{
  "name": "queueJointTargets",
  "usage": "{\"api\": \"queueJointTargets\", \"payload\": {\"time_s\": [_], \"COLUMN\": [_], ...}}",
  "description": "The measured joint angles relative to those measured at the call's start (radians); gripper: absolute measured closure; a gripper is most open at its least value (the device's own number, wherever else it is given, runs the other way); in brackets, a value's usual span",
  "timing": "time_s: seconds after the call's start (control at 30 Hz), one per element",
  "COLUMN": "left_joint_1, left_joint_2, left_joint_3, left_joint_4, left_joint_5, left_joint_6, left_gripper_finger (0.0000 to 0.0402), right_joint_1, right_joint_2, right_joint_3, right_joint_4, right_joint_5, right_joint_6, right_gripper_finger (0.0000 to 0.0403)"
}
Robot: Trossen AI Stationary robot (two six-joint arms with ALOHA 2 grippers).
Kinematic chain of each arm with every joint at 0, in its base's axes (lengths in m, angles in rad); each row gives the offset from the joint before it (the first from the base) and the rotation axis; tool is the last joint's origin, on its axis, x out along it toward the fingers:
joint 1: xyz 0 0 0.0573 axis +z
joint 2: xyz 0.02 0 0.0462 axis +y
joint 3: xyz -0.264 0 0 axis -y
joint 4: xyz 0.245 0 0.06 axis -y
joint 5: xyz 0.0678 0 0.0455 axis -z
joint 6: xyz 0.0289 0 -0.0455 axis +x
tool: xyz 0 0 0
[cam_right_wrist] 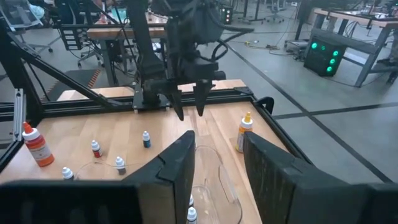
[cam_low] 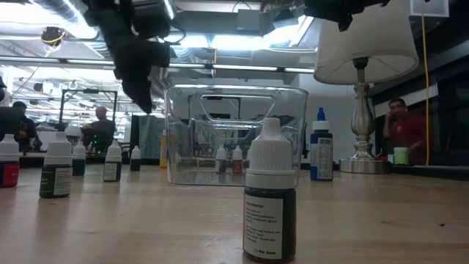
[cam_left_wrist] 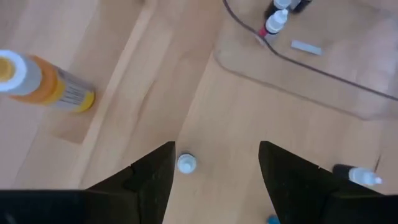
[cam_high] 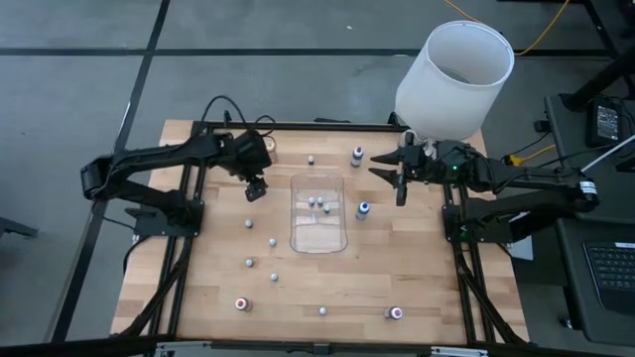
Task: Pick & Place food coloring
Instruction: Put the small blue food coloring into the transparent bin
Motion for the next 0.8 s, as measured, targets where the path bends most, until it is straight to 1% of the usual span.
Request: {"api": "queueJointTargets", "payload": {"time_s": [0.07, 0.13, 0.2, 0.47, 0.8], "left_joint_1": [0.004, 0.003, 0.003, 0.003, 0.003], "left_joint_2": [-0.031, -0.056, -0.074, -0.076, -0.076], "left_joint_3": [-0.06, -0.107, -0.132, -0.132, -0.132], "left_joint_4": [0.057, 0.109, 0.118, 0.127, 0.104], "left_joint_5": [0.034, 0.034, 0.031, 0.005, 0.002], "left_joint_6": [-0.014, -0.041, -0.057, -0.086, -0.096], "left_gripper_finger": [0.0175, 0.0175, 0.0175, 0.0175, 0.0175], "right_joint_1": [0.0, 0.0, 0.0, 0.0, 0.0], "right_joint_2": [0.0, 0.0, 0.0, 0.0, 0.0], "right_joint_3": [0.0, 0.0, 0.0, 0.0, 0.0], "right_joint_4": [-0.004, -0.011, -0.013, -0.015, -0.021], "right_joint_5": [0.0, 0.0, 0.0, -0.001, -0.001], "right_joint_6": [-0.001, -0.001, -0.001, -0.006, -0.03], "right_gripper_finger": [0.0265, 0.0265, 0.0265, 0.0265, 0.0265]}}
